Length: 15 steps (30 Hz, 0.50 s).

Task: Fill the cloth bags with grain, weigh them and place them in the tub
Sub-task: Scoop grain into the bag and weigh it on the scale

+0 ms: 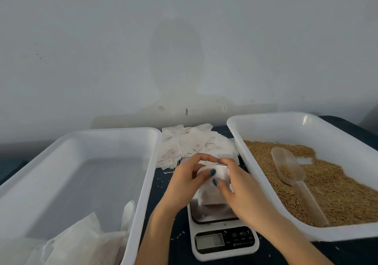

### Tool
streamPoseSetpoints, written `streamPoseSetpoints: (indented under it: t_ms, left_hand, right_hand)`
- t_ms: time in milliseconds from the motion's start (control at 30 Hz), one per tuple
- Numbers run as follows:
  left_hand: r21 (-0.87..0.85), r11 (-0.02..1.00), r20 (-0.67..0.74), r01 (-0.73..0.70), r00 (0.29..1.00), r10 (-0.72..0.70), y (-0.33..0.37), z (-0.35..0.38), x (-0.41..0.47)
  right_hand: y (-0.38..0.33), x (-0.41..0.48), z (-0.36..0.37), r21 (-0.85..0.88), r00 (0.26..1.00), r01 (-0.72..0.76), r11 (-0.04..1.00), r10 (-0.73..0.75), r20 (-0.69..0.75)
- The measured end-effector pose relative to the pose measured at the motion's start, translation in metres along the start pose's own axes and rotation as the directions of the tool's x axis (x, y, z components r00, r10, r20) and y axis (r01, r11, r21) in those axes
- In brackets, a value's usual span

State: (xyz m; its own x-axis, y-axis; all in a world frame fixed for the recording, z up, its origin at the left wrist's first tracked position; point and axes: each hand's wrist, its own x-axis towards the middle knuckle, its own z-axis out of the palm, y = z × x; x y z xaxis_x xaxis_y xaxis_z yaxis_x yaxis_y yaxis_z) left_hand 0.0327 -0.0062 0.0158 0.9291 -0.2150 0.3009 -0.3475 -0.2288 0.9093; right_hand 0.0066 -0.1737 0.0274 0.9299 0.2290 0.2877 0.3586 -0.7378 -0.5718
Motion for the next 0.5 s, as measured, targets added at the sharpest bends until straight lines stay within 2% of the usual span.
streamPoseSetpoints:
  t_ms: [100,200,300,500]
  left_hand:
    - [0.116,0.993,-0.041,0.023,0.999,-0.019,-0.008,0.004,0.001]
    - [0.233,0.970,-0.082,0.067,0.995,-0.049,-0.016,0.003,0.002]
    - [0.287,0.954,-0.120,0.082,0.992,-0.049,-0.020,0.002,0.001]
    - [0.357,0.926,-0.153,0.119,0.986,-0.068,-0.030,0.004,-0.001]
  right_hand:
    - [0.017,0.006,0.017,0.069,0.995,-0.051,0.996,0.056,-0.078]
    - [0.032,0.007,0.027,0.199,0.990,-0.013,0.980,0.041,-0.138]
    - [0.047,0.005,0.033,0.351,0.988,-0.001,0.936,0.055,-0.146]
    - [0.064,0.010,0.038,0.507,0.985,-0.022,0.862,0.106,-0.137]
